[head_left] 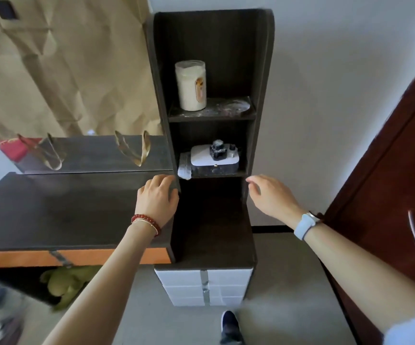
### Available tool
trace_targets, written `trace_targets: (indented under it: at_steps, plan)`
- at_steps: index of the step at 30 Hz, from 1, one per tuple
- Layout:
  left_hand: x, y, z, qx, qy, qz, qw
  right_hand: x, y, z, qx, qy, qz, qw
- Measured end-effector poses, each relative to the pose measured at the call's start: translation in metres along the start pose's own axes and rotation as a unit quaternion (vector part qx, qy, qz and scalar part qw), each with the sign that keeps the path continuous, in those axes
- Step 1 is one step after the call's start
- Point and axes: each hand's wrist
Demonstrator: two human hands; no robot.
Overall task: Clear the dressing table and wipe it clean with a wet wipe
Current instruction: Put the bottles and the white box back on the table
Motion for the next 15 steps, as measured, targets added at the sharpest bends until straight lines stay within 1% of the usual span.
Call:
trace_targets:
  at_steps: [3,8,11,15]
  plan:
    - [0.001,0.046,0.028,0.023,-0.003,-0.001,1.000,-0.018,0.055,0.018,0.005,0.025,0.007,1.000]
    - [-0.007,0.124,0.083,0.099,-0.023,0.004,0.995,-0.043,0.143,0.047,0.023,0.071,0.050,0.996]
    - [-0.015,0.155,0.115,0.136,-0.020,-0.010,0.990,-0.050,0.182,0.064,0.036,0.067,0.066,0.995]
    - [-0.022,0.184,0.149,0.184,-0.018,-0.051,0.981,-0.051,0.213,0.087,0.050,0.041,0.087,0.994]
Point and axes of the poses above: each hand's wrist, its own y-axis towards the middle knuckle, its own z-axis out of the palm, x = y × z, and after that the axes turned 1 degree about -y, right-handed
